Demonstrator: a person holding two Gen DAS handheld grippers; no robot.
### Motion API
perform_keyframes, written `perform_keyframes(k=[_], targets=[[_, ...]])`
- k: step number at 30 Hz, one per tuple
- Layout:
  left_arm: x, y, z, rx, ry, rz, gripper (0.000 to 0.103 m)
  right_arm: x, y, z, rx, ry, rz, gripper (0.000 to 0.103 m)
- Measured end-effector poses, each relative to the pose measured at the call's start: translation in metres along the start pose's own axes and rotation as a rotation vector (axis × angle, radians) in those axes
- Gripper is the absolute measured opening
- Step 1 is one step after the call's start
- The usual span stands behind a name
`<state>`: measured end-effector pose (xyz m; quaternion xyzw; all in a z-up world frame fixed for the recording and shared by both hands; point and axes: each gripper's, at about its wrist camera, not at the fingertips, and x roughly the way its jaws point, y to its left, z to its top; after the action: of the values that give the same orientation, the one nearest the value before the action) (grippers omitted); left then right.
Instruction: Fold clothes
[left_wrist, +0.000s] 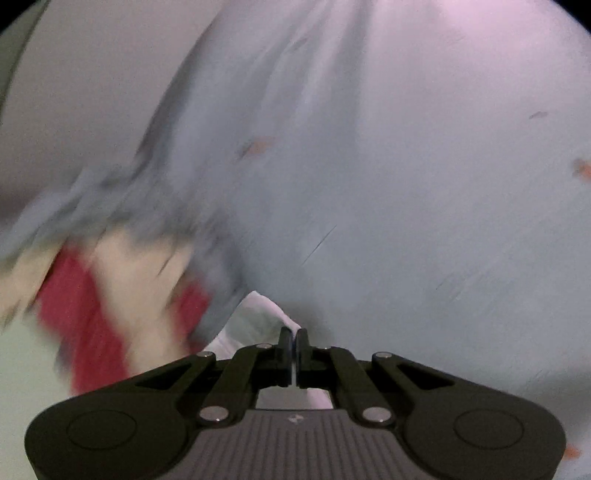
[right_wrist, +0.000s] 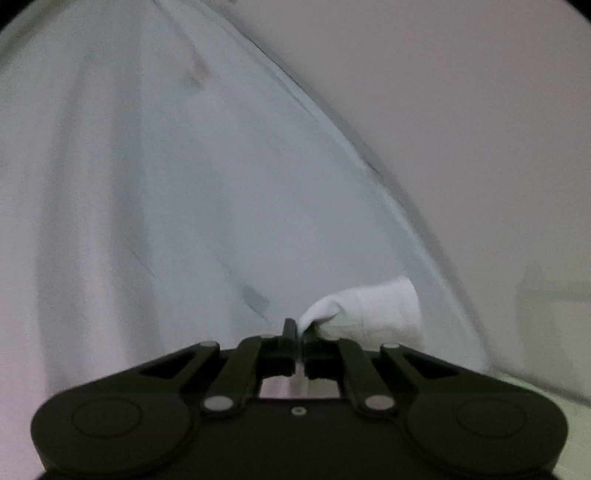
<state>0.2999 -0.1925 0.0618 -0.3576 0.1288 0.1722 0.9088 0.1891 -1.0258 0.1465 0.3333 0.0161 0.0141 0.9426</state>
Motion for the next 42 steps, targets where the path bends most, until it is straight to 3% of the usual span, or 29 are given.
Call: perform_keyframes(k=[4, 6, 8, 10, 12, 16, 21, 23, 25, 28, 35, 38, 42], targets=[[-0.049, -0.034, 0.063, 0.040, -0.194, -0.124, 0.001, -0.052, 0.033, 0.041, -0.059, -0.171, 0.114, 0.003], [-0.080, -0.031, 0.080, 0.064, -0.274, -0.142, 0.001, -0.079, 0.025, 0.044, -0.075, -0.199, 0.116, 0.004], [-0.104, -0.018, 0.084, 0.066, -0.305, -0.148, 0.001, -0.105, 0.016, 0.047, -0.089, -0.221, 0.116, 0.004], [-0.122, 0.007, 0.075, 0.039, -0.278, -0.163, 0.001, -0.121, -0.006, 0.032, -0.075, -0.168, 0.080, 0.004], [-0.136, 0.031, 0.056, 0.039, -0.230, -0.121, 0.001, -0.133, -0.032, 0.008, -0.066, -0.092, 0.018, 0.004], [-0.152, 0.098, -0.009, 0.062, -0.081, 0.062, 0.001, -0.163, -0.100, -0.060, -0.003, 0.076, -0.151, 0.004], [-0.138, 0.198, -0.106, -0.028, 0.176, 0.351, 0.001, -0.201, -0.191, -0.157, 0.078, 0.290, -0.505, 0.005], [-0.132, 0.232, -0.139, -0.053, 0.255, 0.459, 0.001, -0.214, -0.219, -0.184, 0.132, 0.349, -0.595, 0.005], [-0.132, 0.256, -0.160, -0.077, 0.304, 0.520, 0.001, -0.227, -0.244, -0.208, 0.183, 0.402, -0.678, 0.005], [-0.136, 0.276, -0.177, -0.098, 0.338, 0.563, 0.001, -0.233, -0.253, -0.205, 0.201, 0.401, -0.687, 0.005], [-0.147, 0.261, -0.171, -0.022, 0.331, 0.536, 0.001, -0.251, -0.213, -0.168, 0.116, 0.300, -0.614, 0.004], [-0.160, 0.264, -0.177, -0.020, 0.349, 0.549, 0.001, -0.264, -0.219, -0.168, 0.074, 0.292, -0.680, 0.004], [-0.163, 0.286, -0.194, -0.046, 0.401, 0.606, 0.002, -0.269, -0.247, -0.195, 0.094, 0.386, -0.832, 0.008]])
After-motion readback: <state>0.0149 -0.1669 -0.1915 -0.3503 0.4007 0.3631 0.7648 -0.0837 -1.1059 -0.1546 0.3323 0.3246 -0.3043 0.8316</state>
